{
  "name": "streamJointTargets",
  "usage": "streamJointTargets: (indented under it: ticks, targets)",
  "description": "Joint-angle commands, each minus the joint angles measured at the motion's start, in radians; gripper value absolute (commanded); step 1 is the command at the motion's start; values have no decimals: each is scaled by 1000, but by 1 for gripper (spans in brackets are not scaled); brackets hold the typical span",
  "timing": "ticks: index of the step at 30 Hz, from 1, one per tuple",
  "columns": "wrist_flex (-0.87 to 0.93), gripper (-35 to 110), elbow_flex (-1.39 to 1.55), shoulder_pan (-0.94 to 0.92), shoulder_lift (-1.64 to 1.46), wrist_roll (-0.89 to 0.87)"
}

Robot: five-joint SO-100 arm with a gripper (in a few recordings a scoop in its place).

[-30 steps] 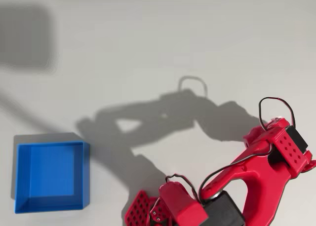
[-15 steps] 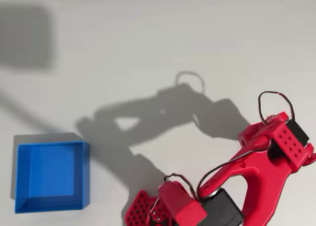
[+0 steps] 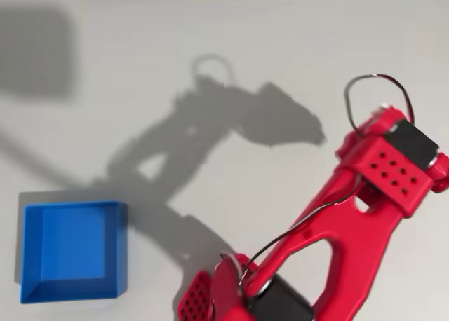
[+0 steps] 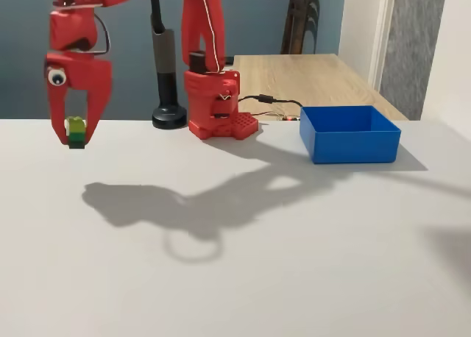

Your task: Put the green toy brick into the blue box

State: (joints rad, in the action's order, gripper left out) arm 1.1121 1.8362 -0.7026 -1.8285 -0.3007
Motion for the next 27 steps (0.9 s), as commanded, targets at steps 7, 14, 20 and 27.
streamJointTargets:
  ticks: [7, 14, 20, 27]
  targets:
    - [5, 0, -31, 379, -422, 14]
    - [5, 0, 81, 706, -623, 31]
    - [0, 0, 236, 948, -752, 67]
    - [-28, 0, 465, 1170, -900, 132]
